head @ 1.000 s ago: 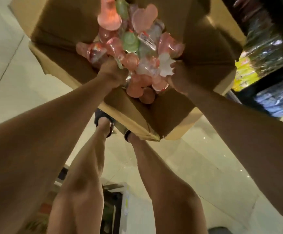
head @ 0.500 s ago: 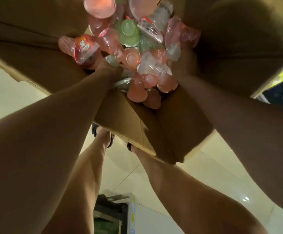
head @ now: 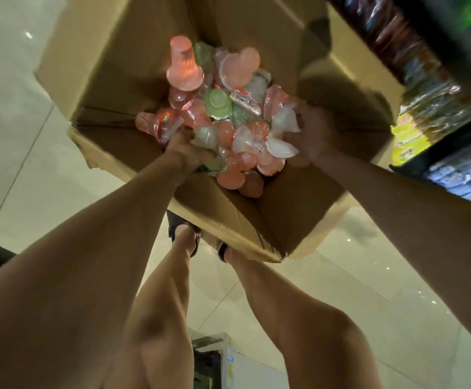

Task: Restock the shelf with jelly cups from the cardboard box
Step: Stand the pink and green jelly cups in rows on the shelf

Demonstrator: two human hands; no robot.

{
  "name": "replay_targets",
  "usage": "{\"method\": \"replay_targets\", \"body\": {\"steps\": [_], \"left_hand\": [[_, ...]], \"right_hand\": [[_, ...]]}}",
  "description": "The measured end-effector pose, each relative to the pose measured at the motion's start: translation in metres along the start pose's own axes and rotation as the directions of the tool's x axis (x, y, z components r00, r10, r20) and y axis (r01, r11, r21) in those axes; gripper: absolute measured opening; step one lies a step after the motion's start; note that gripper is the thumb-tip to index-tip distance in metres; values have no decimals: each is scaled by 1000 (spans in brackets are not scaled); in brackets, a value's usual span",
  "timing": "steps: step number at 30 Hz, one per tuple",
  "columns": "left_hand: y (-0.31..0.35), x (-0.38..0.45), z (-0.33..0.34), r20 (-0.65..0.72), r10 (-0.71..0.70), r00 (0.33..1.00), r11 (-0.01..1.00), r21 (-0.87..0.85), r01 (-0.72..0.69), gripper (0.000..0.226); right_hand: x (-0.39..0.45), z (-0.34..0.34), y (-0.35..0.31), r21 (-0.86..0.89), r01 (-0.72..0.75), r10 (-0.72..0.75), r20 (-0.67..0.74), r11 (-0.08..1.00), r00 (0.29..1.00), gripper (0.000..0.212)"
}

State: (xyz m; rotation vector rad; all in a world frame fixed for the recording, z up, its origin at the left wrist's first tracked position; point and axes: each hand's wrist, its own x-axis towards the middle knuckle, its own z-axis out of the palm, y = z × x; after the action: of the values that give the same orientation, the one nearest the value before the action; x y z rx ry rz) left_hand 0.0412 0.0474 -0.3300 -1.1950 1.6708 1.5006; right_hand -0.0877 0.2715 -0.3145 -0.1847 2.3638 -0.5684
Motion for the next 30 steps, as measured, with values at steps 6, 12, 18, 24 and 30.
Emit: {"method": "replay_targets", "body": {"steps": [6,12,18,24,30], "left_hand": [[66,-80,-58,-14,100,995,995,-4,-100,56],[131,-167,-109,-116,273,955,962,5,-274,45],[206,-274,-159,-120,460,880,888,44,-458,55],[263,-372,-200,-169,609,775,793,148,-591,59],[312,-471,-234,-206,677,707,736,161,-658,53]], "right_hand": [[-42,-66,-76,129,113,-128,110,985,986,49],[-92,-142,-169,244,273,-303,96,931,948,39],[-157,-237,-261,120,460,-464,4,880,886,51],[-220,-319,-337,-146,583,-577,84,799,812,56],[-279,-392,-403,-286,682,-712,0,673,702,56]]}}
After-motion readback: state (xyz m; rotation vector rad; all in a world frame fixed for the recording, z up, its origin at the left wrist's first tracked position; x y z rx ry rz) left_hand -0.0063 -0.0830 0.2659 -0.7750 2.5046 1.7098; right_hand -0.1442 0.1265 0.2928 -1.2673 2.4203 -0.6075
